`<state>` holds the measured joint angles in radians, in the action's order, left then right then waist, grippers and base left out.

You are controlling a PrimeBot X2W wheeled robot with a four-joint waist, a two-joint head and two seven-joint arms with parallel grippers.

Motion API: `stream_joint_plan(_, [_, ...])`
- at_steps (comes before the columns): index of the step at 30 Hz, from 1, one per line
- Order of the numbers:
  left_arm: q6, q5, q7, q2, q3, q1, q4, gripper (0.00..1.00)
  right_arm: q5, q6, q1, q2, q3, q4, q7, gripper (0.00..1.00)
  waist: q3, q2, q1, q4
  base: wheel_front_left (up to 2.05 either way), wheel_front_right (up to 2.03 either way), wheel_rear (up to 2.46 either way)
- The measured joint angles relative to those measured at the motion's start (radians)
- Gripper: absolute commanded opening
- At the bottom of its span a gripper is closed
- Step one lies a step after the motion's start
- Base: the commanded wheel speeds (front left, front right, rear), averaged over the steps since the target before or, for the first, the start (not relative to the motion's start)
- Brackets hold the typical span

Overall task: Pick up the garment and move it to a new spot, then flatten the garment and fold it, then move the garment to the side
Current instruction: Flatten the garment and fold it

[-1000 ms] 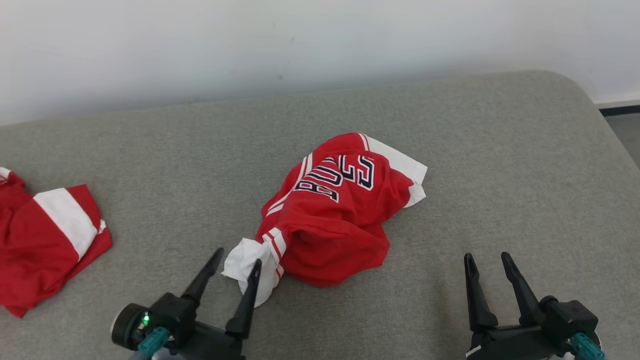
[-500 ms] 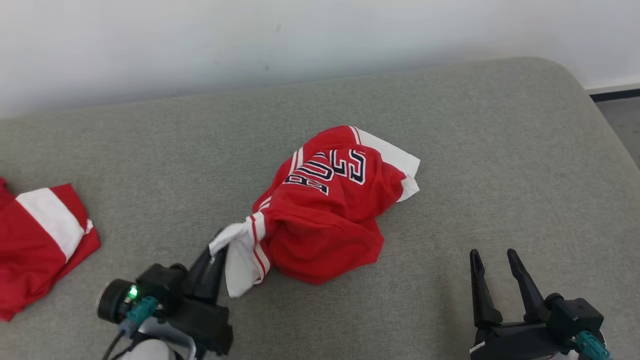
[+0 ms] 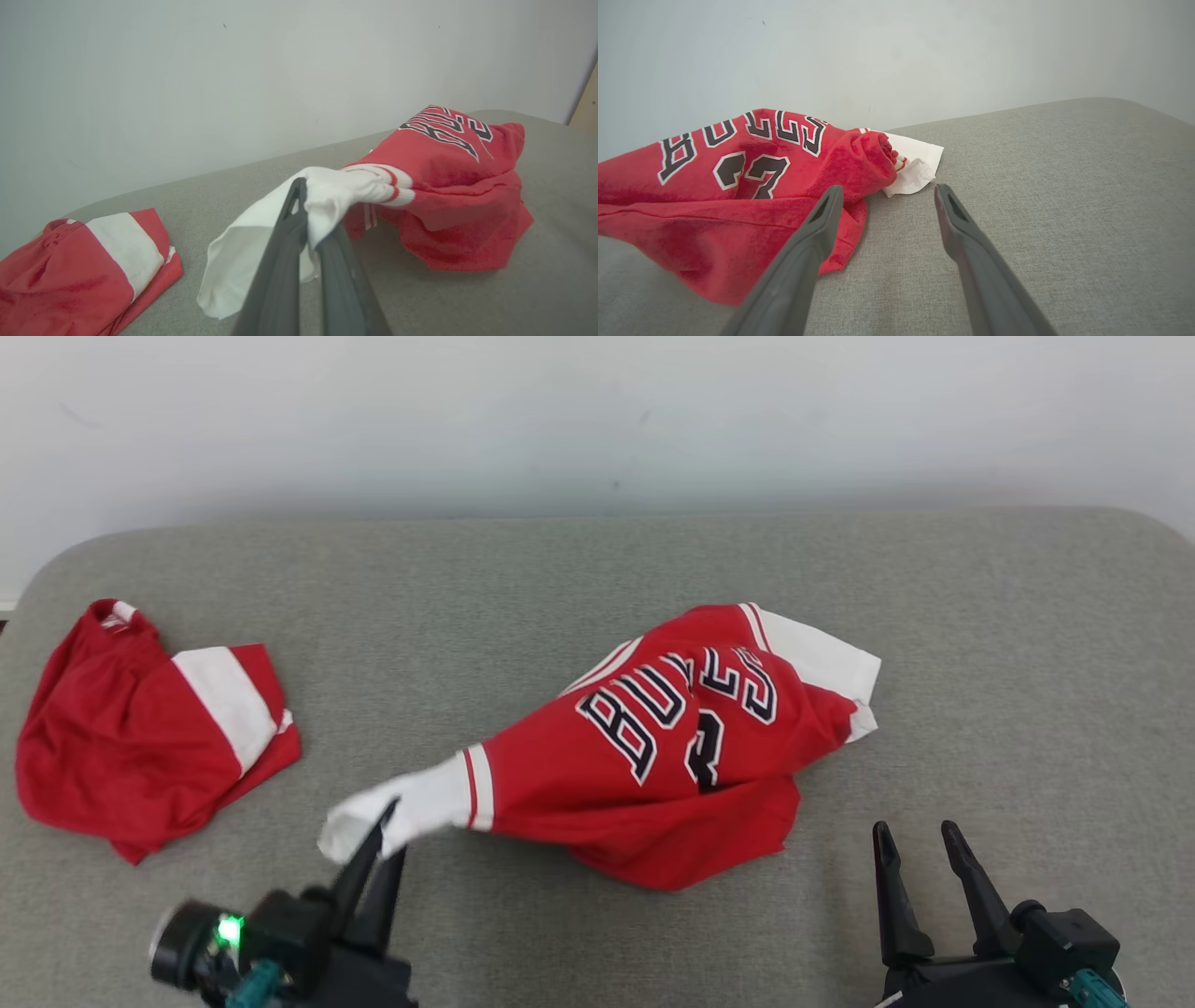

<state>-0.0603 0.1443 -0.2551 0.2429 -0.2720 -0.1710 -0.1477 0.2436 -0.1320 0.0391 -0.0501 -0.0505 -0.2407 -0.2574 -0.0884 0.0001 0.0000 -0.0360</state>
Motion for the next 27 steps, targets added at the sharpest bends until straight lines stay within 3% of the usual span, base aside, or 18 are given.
stream_joint_plan(7, [-0.002,0.045,0.018,-0.053,-0.051,0.148,-0.066,0.00,-0.003,0.000,-0.003,0.000,0.000,-0.007,-0.002,1.00,0.013,0.0000,0.0000,-0.049,0.00,0.00,0.00])
stream_joint_plan(8, [-0.002,0.054,0.017,-0.063,-0.056,0.163,-0.082,0.16,-0.005,0.000,-0.003,0.000,-0.001,-0.007,-0.002,1.00,0.014,0.0000,0.0000,-0.052,0.00,0.00,0.00])
stream_joint_plan(9, [-0.003,0.065,0.017,-0.073,-0.063,0.175,-0.099,0.70,-0.007,0.000,-0.003,0.000,0.000,-0.007,-0.002,1.00,0.016,-0.0001,-0.0001,-0.056,0.00,0.00,0.00])
stream_joint_plan(10, [-0.006,0.069,0.017,-0.081,-0.074,0.183,-0.114,1.00,-0.007,0.000,-0.003,0.000,0.000,-0.007,-0.002,1.00,0.017,0.0000,0.0000,-0.059,0.00,0.00,0.00])
stream_joint_plan(17, [-0.015,0.080,0.000,-0.112,-0.101,0.204,-0.137,1.00,-0.008,0.000,-0.010,0.000,0.002,-0.010,-0.001,1.00,0.030,0.0000,0.0000,-0.076,0.00,0.00,0.00])
stream_joint_plan(27, [0.013,0.096,-0.009,-0.077,0.019,0.207,0.083,1.00,-0.006,0.000,-0.019,0.000,-0.008,-0.016,-0.001,1.00,0.041,-0.0001,0.0000,-0.074,0.00,0.00,0.00])
